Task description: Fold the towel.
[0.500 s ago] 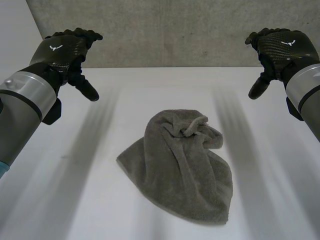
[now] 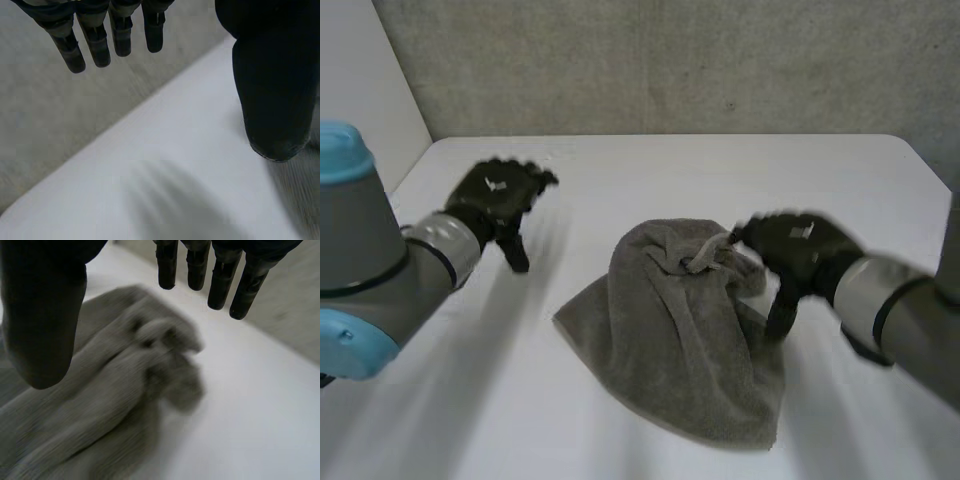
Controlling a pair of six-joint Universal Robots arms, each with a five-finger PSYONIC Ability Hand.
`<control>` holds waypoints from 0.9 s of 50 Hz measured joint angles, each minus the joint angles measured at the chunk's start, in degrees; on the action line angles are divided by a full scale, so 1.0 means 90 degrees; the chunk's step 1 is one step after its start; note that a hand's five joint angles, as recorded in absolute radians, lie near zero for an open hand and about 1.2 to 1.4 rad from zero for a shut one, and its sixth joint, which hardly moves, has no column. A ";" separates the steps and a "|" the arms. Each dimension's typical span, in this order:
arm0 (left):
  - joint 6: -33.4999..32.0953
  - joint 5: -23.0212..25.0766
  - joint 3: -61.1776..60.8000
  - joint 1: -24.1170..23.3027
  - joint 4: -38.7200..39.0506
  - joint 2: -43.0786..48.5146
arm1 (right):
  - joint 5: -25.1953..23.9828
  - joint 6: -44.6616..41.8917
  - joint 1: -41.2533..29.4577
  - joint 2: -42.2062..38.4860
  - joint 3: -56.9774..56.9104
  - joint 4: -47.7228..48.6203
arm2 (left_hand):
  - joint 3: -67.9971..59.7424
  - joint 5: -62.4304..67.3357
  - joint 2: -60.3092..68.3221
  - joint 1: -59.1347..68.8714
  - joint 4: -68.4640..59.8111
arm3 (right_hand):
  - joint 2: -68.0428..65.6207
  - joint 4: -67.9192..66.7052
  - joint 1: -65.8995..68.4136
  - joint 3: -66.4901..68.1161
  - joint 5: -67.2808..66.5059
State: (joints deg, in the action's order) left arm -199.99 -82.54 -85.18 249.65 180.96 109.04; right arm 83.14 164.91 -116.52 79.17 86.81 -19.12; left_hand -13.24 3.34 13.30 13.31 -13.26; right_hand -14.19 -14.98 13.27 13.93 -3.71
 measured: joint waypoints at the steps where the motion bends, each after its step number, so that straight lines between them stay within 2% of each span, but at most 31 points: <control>1: -0.0196 0.0020 -0.0102 0.0039 0.0020 0.0088 | -0.0068 -0.0065 -0.0052 0.0000 0.0228 0.0039 | -0.0038 0.0031 0.0030 0.0017 -0.0033 | 0.0000 0.0000 0.0000 0.0001 -0.0001; 7: -0.0653 0.0301 -0.0651 0.0255 0.0262 0.0438 | -0.0287 -0.0317 -0.0272 0.0019 0.1456 0.0651 | -0.0116 0.0115 0.0117 0.0108 -0.0109 | -0.0405 -0.0280 0.0534 0.0420 -0.0515; 11: -0.0684 0.0659 -0.1009 0.0328 0.0574 0.0637 | -0.0307 -0.0456 -0.0410 0.0042 0.2233 0.1369 | -0.0428 0.0415 0.0423 0.0421 -0.0407 | -0.1119 -0.1107 0.1252 0.1231 -0.1317; 18: -0.0642 0.1105 -0.1450 0.0346 0.1222 0.0860 | -0.0251 -0.0784 -0.0596 0.0054 0.3060 0.2158 | -0.1040 0.1008 0.1033 0.1026 -0.1032 | -0.1514 -0.1467 0.1651 0.1599 -0.1670; 25: -0.0627 0.1171 -0.1611 0.0333 0.1662 0.0956 | -0.0220 -0.1068 -0.0632 0.0053 0.3504 0.2577 | -0.1771 0.1749 0.1767 0.1763 -0.1772 | -0.2017 -0.1923 0.2162 0.2086 -0.2109; 34: -0.0621 0.1156 -0.1620 0.0310 0.1793 0.1095 | -0.0041 -0.1135 -0.0628 0.0055 0.3761 0.3119 | -0.1980 0.1964 0.1982 0.1980 -0.1978 | -0.2552 -0.2494 0.2687 0.2628 -0.2659; 39: -0.0620 0.1154 -0.1616 0.0281 0.1787 0.1178 | 0.0157 -0.1219 -0.0622 0.0049 0.3864 0.3426 | -0.2030 0.2018 0.2032 0.2029 -0.2027 | -0.3393 -0.3299 0.3489 0.3399 -0.3427; 45: -0.0620 0.1156 -0.1613 0.0234 0.1786 0.1230 | 0.0320 -0.1279 -0.0598 0.0032 0.3939 0.3755 | -0.2034 0.2020 0.2033 0.2029 -0.2029 | -0.5112 -0.5065 0.5341 0.5170 -0.5204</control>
State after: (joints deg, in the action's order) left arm -205.57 -72.14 -99.70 251.75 197.03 120.11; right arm 86.02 153.39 -121.91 79.46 122.26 14.68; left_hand -31.55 21.52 31.60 31.57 -31.52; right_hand -60.19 -60.57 61.34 60.46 -50.55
